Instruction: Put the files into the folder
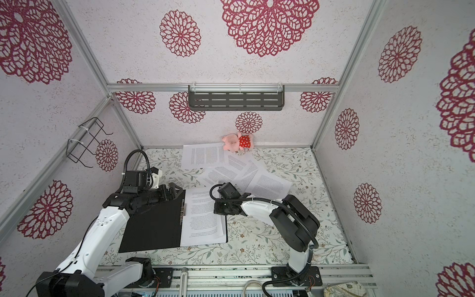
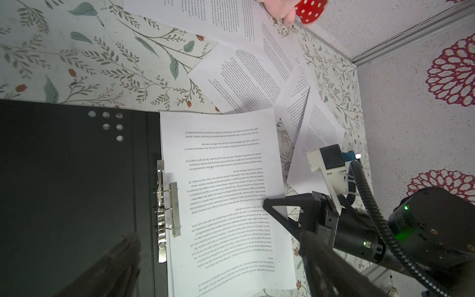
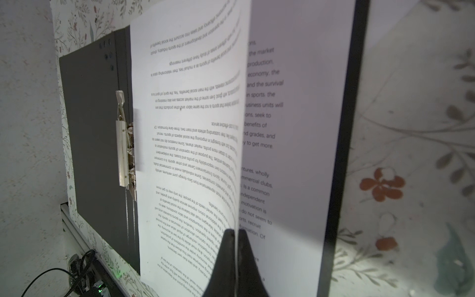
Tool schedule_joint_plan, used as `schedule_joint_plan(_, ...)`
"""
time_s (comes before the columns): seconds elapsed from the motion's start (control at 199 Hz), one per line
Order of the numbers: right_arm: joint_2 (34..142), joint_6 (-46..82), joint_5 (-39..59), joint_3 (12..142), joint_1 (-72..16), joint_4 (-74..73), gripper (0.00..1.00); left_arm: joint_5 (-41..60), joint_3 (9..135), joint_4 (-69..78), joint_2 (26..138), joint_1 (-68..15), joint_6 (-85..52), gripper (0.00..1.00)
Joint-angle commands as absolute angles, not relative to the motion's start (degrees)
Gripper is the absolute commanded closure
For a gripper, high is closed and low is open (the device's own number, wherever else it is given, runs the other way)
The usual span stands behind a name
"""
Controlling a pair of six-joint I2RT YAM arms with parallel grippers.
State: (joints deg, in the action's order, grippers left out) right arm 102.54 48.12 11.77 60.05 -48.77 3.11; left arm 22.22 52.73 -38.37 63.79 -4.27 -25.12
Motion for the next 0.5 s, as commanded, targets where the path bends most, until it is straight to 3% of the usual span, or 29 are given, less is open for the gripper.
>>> schedule_joint_plan(0.0,102.7,49.1,11.5,60.0,-49.4,2.5,1.00,23.0,52.4,-37.4,64.1,-4.5,-24.7,0.01)
schedule_joint_plan(0.497,103.0,49.0,11.7,60.3,-49.6,2.4,1.00,23.1,52.4,-37.3,64.2,-4.4,-24.8,0.01)
